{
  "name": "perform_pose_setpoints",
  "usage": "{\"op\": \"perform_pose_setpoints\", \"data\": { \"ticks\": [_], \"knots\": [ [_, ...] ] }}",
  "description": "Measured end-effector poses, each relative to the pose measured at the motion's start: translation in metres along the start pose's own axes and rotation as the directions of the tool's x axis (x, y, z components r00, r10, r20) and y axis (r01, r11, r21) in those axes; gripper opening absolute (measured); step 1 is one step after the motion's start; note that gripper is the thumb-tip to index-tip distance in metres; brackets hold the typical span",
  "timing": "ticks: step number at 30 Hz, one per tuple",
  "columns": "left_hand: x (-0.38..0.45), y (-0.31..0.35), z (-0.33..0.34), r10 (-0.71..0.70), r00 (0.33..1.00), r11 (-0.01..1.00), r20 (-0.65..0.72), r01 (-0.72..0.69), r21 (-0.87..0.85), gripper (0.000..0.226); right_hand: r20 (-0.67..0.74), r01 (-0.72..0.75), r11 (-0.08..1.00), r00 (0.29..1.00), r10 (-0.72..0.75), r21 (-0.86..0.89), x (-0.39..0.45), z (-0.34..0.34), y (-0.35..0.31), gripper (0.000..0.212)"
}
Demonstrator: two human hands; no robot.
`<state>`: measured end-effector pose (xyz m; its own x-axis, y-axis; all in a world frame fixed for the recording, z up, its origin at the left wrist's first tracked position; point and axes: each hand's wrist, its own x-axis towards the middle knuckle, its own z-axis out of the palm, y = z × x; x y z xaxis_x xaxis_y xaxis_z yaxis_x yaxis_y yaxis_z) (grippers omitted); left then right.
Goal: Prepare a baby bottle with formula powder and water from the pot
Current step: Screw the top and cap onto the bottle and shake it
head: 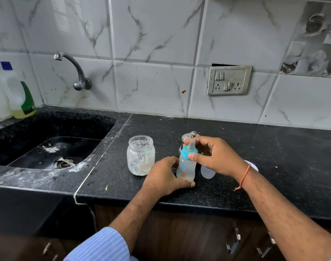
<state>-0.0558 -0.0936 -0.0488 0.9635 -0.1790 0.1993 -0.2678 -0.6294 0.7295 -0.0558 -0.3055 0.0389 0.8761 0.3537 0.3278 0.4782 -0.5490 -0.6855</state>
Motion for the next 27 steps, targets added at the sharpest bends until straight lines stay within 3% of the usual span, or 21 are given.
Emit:
{"op": "perform_pose_setpoints", "data": {
  "ticks": [8,15,23,27],
  "knots": [
    [0.001,-0.001,0.0,0.005,1.0,1.0,-0.001,-0.005,0.015,0.075,0.118,0.028,0.996,0.992,-0.038,0.083,0.015,-0.013,0.0,0.037],
    [0.002,-0.003,0.001,0.014,1.0,1.0,-0.015,-0.014,0.026,0.077,0.07,-0.023,0.996,0.997,0.017,0.088,0.008,-0.006,0.007,0.039],
    [0.002,-0.003,0.001,0.026,1.0,0.999,-0.014,-0.025,0.033,0.076,-0.219,-0.026,0.995,0.975,0.046,0.094,-0.006,0.02,0.006,0.042],
    [0.001,-0.003,0.0,0.026,0.999,0.999,-0.021,-0.026,0.022,0.073,-0.327,0.086,0.996,0.942,-0.077,0.013,-0.015,0.041,0.012,0.058]
  ]
}}
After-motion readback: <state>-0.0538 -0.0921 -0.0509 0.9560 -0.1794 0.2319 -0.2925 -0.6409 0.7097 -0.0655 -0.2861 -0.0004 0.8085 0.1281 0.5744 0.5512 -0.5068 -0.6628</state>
